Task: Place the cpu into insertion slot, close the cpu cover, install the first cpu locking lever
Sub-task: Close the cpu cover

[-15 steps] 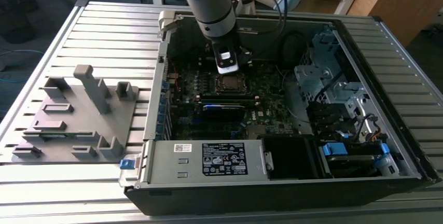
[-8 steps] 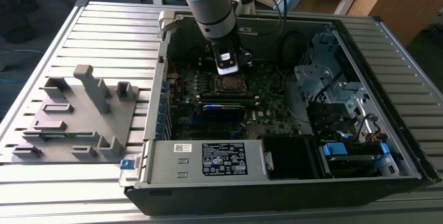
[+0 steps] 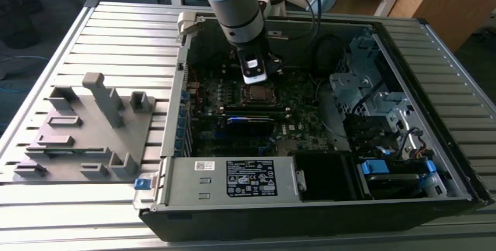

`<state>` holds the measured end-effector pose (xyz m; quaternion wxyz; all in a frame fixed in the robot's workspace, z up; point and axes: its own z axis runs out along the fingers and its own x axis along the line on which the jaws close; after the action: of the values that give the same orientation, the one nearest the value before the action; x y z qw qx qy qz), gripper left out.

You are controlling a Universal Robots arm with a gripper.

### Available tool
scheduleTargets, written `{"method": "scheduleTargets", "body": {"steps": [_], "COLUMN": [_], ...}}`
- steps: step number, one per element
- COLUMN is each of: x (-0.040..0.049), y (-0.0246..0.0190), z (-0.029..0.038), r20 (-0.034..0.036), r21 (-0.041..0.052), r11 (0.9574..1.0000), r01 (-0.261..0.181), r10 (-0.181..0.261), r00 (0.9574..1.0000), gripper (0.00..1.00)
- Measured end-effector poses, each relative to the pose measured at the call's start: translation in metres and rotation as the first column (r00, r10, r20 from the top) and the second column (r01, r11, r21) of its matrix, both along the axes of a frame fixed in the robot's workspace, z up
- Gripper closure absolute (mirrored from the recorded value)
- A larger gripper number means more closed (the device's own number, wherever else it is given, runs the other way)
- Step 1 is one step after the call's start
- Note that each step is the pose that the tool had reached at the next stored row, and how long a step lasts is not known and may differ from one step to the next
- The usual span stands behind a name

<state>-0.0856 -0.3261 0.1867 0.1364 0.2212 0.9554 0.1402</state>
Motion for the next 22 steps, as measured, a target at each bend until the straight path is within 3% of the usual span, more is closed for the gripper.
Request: {"method": "scheduleTargets", "body": {"steps": [3,8,14,19,22], "x": [0.0000,-0.0011,-0.0044,-0.0061,-0.0070], "y": [-0.0001,-0.0001,-0.0001,0.0000,0.0000], "z": [0.0047,0.0060,0.0063,0.0063,0.0082], "r20": [-0.0001,0.0027,0.0175,0.0399,0.0436], "r21": [-0.0076,-0.0090,-0.0091,-0.0092,-0.0093], "r11": [1.0000,1.0000,1.0000,1.0000,1.0000], "r01": [0.000,0.000,0.000,0.000,0.000], "r10": [0.000,0.000,0.000,0.000,0.000], "r00": [1.0000,1.0000,0.9998,0.9992,0.9990], "gripper": [0.90,0.90,0.90,0.90,0.90]}}
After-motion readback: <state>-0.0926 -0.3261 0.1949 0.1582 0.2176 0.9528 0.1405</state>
